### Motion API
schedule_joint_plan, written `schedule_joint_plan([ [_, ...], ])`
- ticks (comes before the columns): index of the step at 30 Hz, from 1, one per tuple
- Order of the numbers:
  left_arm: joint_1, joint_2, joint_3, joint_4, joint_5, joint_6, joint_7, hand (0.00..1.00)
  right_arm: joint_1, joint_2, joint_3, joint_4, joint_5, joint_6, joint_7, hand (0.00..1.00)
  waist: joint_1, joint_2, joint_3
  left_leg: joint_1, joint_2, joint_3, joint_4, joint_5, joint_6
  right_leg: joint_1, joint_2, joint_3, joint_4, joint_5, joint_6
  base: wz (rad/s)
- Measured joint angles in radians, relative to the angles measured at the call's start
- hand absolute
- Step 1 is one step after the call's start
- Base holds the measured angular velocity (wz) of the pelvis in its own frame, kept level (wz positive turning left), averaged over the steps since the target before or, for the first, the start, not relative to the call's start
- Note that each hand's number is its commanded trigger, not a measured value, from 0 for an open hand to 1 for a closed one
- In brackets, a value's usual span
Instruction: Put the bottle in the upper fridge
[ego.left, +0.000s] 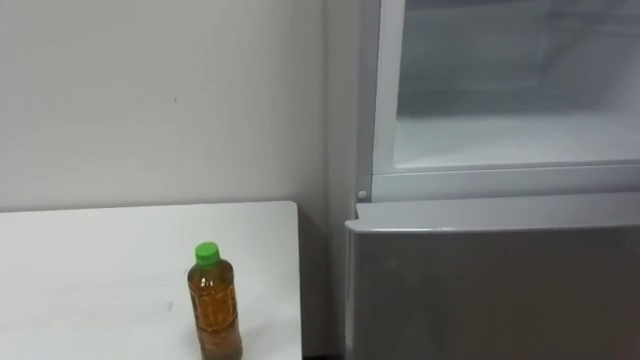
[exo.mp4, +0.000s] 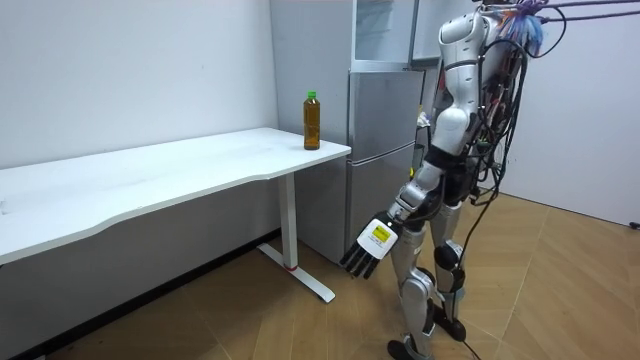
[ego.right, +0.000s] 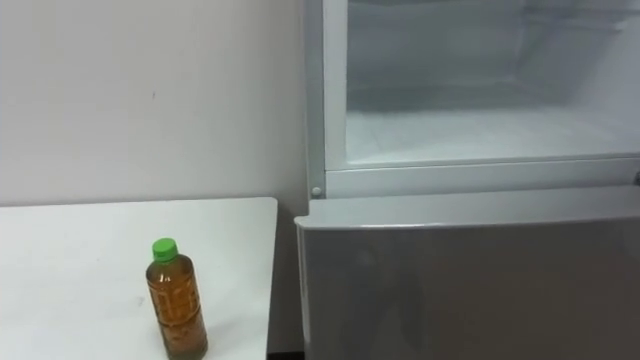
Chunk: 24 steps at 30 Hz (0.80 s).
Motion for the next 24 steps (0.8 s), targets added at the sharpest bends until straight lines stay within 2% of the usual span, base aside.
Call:
schedule_joint_plan([
  [6,-0.016,-0.002,-0.017,0.037,0.123,0.054,-0.029,0.00,-0.011,-0.001,0.009,-0.003,-0.020,0.005,0.004,0.00,-0.020,-0.002,0.0002,-0.004,0.001,0.001,-0.001,0.000,0.000,-0.008,0.000,0.000,0.004,0.000,0.000,0.00],
  [12,-0.057,0.005,-0.022,0.072,0.125,0.067,-0.034,0.00,-0.030,-0.005,0.029,0.000,-0.034,0.005,0.013,0.00,-0.032,-0.006,0.0010,-0.017,0.001,0.002,0.006,0.000,0.000,-0.022,-0.002,0.003,0.015,0.000,0.000,0.00],
  [18,-0.061,0.011,-0.038,0.070,0.114,0.067,-0.057,0.00,-0.046,-0.006,0.052,-0.034,-0.039,0.006,0.020,0.00,-0.041,-0.007,0.0010,-0.020,0.002,0.012,0.007,0.000,0.000,-0.032,-0.002,0.012,0.021,-0.001,-0.001,-0.05],
  [23,-0.060,0.016,-0.043,0.071,0.107,0.051,-0.086,0.00,-0.043,-0.005,0.112,-0.176,-0.087,0.004,0.046,0.00,-0.040,-0.011,0.0007,-0.021,0.001,0.025,0.007,0.000,0.001,-0.045,-0.004,0.026,0.035,-0.002,0.000,-0.08],
  [24,-0.054,0.017,-0.043,0.071,0.102,0.042,-0.094,0.00,-0.034,-0.004,0.114,-0.256,-0.129,0.005,0.056,0.00,-0.041,-0.013,0.0002,-0.028,0.001,0.026,0.008,0.000,0.001,-0.053,-0.004,0.026,0.037,-0.003,0.000,0.00],
])
